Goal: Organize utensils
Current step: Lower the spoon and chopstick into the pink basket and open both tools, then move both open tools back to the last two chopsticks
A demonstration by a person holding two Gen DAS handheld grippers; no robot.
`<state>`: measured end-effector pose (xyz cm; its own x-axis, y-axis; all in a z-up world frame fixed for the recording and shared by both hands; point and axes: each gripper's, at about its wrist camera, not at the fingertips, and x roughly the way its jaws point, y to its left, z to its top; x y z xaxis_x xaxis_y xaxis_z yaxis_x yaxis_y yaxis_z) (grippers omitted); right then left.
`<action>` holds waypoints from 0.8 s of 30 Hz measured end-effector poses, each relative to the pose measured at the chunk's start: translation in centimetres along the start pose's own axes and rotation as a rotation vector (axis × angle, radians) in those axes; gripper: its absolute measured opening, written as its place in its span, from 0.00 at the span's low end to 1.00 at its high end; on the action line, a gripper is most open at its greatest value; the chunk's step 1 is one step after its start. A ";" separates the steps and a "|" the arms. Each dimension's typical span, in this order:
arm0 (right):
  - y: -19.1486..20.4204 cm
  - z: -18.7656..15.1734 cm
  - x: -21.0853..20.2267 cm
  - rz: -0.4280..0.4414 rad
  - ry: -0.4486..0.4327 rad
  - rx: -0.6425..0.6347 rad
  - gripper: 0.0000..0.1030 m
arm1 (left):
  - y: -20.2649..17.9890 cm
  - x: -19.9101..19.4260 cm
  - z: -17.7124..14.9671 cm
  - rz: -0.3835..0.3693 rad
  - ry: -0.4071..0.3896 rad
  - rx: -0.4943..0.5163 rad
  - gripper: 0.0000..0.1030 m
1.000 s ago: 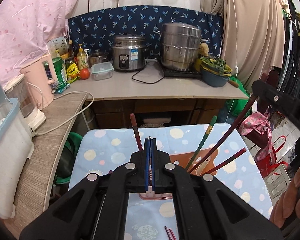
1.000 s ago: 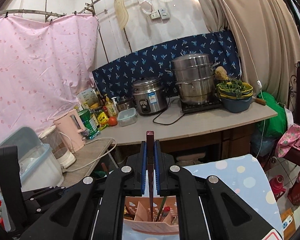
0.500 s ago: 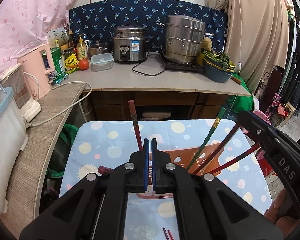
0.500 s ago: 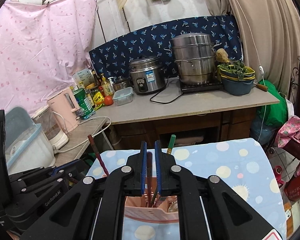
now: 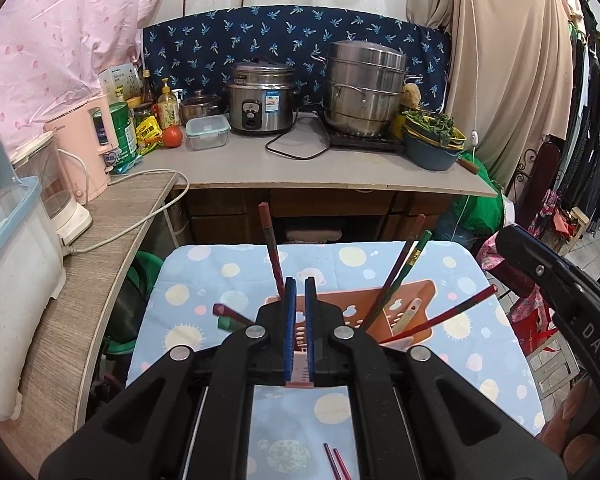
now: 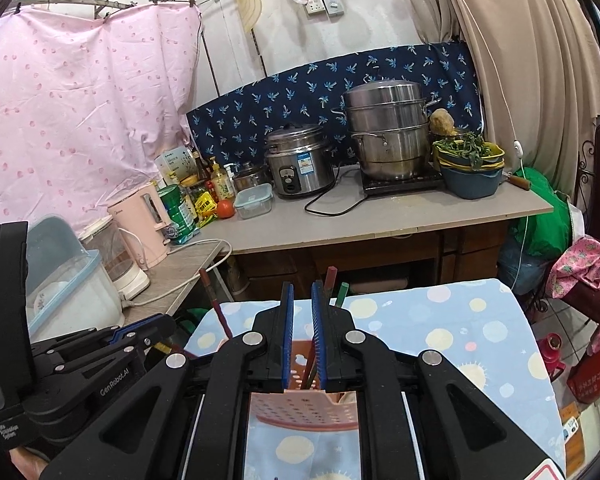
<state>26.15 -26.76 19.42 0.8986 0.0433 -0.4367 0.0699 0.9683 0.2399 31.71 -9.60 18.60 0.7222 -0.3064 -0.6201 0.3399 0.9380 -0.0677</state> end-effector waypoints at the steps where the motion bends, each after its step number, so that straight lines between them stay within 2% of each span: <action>1: 0.0 -0.2 -0.4 0.000 0.000 -0.003 0.10 | 0.1 -0.4 -0.3 0.003 -0.001 -0.003 0.04; 5: 0.3 -2.1 -2.3 -0.001 0.019 -0.028 0.11 | 0.4 -1.6 -1.5 0.019 -0.005 0.002 0.05; 8: 0.4 -4.0 -3.5 -0.001 0.048 -0.039 0.11 | 0.6 -2.6 -3.1 0.026 -0.003 0.002 0.12; 24: 1.5 -17.3 -8.5 0.003 0.263 -0.072 0.11 | 0.6 -5.6 -14.6 0.002 0.104 0.003 0.12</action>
<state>11.10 -21.46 8.53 0.7545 0.0995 -0.6487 0.0282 0.9826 0.1835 19.08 -4.93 10.68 0.6564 -0.2855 -0.6983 0.3405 0.9381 -0.0635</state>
